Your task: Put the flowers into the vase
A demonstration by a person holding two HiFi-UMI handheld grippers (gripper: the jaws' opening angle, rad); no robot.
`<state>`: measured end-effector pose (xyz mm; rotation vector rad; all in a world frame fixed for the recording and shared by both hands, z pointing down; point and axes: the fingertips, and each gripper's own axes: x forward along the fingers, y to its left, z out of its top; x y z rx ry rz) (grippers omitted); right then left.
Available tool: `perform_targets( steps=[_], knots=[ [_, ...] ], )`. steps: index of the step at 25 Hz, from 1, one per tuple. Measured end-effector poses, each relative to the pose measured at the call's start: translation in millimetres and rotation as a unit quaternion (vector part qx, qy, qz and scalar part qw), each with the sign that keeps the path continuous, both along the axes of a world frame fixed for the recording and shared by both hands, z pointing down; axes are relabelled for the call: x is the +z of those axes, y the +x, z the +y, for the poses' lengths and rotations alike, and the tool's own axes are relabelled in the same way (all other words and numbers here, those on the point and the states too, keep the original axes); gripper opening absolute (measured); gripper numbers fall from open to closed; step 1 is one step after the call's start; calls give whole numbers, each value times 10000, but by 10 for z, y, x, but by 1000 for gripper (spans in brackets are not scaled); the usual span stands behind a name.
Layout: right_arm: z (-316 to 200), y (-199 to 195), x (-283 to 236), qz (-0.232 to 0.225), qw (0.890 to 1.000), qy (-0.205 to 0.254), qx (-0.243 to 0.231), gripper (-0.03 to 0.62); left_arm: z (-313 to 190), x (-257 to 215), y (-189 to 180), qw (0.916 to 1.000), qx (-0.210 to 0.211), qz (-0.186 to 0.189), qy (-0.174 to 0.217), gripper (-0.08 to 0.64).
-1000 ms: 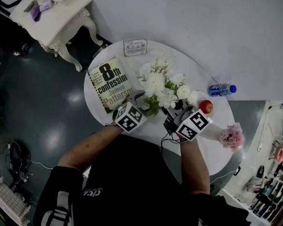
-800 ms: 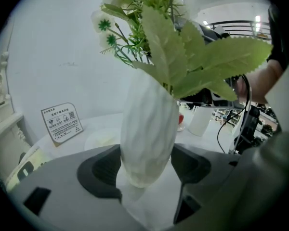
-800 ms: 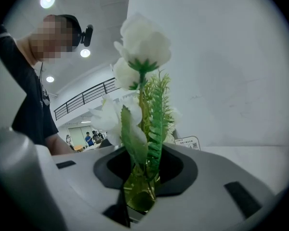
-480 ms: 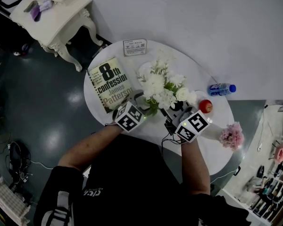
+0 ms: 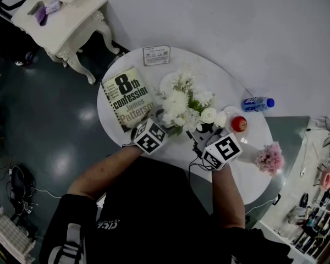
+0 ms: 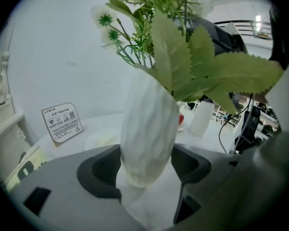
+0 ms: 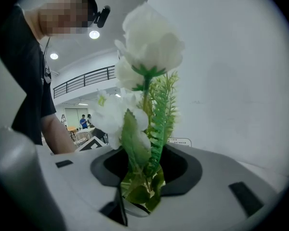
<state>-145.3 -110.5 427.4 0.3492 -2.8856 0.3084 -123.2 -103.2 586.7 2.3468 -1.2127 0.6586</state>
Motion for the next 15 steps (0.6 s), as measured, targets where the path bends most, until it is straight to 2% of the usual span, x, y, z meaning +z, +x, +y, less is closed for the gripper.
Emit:
perform_targets(
  steps=[15],
  knots=[
    [7,101,-55,253,9993,246,101,225,-9,-5,14,10000,5,-27,-10,331]
  ],
)
